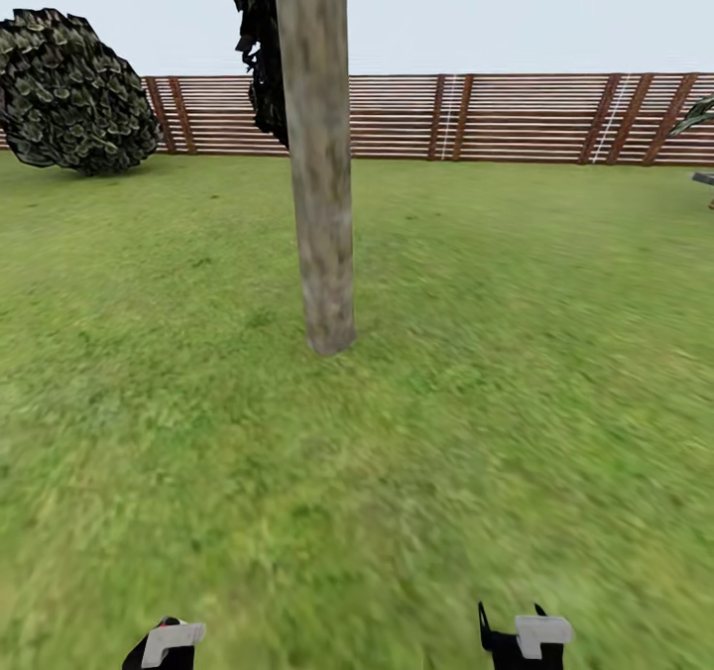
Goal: In the garden, pick up the pesticide atomizer on the floor and spray pesticide onto both trees until each tree trunk is fully covered.
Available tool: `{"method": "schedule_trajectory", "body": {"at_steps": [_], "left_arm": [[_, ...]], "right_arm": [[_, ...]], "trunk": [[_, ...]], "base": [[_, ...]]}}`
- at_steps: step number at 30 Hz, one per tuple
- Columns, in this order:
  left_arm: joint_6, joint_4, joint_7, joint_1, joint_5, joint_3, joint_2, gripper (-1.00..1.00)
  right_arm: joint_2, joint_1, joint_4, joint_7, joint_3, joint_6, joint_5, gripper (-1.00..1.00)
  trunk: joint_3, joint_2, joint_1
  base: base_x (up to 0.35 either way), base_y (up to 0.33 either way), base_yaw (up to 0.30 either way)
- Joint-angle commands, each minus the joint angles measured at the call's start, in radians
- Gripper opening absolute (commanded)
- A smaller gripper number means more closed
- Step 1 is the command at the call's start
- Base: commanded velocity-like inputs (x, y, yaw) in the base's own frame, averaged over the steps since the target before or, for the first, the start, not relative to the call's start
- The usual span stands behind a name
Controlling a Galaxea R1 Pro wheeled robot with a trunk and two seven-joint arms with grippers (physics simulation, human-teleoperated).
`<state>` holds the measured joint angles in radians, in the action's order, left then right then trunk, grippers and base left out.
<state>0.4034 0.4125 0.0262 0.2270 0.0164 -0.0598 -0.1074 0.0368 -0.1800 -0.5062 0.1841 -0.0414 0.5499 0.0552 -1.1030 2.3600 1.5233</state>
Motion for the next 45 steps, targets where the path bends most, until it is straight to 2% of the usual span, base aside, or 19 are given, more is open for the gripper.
{"method": "schedule_trajectory", "body": {"at_steps": [1, 18, 45], "left_arm": [[0.000, 0.000, 0.000, 0.000, 0.000, 0.000, 0.000, -1.00], [0.001, 0.000, 0.000, 0.000, -0.001, 0.001, 0.000, -1.00], [-0.002, 0.000, 0.000, 0.000, -0.001, 0.000, 0.000, -1.00]], "right_arm": [[0.000, 0.000, 0.000, 0.000, 0.000, 0.000, 0.000, 1.00], [0.000, 0.000, 0.000, 0.000, 0.000, 0.000, 0.000, 1.00], [0.000, 0.000, 0.000, 0.000, 0.000, 0.001, 0.001, 1.00]], "trunk": [[-0.002, 0.000, 0.000], [-0.029, 0.000, 0.000], [-0.034, 0.000, 0.000]], "base": [[0.334, 0.052, 0.000], [0.075, 0.004, 0.000], [0.317, 0.000, 0.000]]}}
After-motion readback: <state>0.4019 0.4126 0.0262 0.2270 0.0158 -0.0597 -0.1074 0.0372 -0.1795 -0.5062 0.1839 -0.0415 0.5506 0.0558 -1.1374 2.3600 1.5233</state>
